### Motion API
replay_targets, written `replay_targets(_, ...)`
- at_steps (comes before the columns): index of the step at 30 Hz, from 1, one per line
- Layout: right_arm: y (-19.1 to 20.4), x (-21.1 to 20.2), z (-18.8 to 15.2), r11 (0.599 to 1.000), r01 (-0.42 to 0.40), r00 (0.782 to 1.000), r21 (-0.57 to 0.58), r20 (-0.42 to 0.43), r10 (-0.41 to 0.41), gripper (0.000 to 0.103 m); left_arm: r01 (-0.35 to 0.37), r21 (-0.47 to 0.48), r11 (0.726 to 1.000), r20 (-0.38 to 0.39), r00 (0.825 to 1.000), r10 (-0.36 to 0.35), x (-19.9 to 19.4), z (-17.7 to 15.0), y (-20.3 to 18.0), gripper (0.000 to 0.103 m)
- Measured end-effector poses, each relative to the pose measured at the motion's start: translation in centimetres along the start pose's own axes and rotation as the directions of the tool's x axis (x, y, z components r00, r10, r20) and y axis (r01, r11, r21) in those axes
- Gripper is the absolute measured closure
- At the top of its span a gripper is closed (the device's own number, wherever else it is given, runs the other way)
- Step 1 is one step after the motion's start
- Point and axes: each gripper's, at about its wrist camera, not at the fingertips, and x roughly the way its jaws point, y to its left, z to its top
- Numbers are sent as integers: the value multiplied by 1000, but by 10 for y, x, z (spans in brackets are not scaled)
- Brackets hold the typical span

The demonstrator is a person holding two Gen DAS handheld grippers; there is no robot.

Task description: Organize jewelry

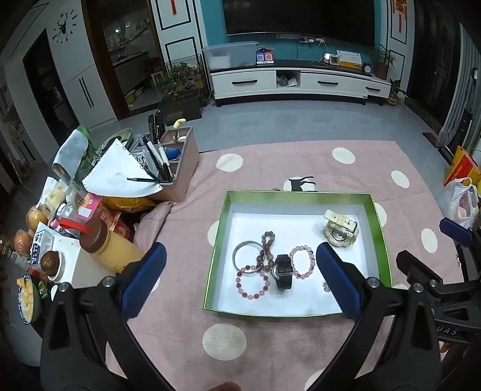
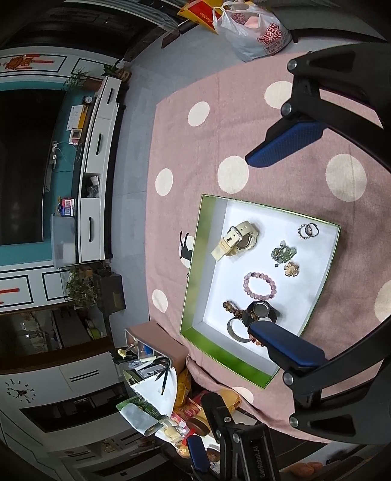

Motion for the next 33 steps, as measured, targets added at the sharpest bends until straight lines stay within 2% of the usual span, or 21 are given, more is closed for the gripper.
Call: replay_targets(33, 10, 13, 3, 999, 20, 1000, -33, 0, -20, 1, -18, -30, 999, 0, 1000, 18, 18, 2, 11, 2)
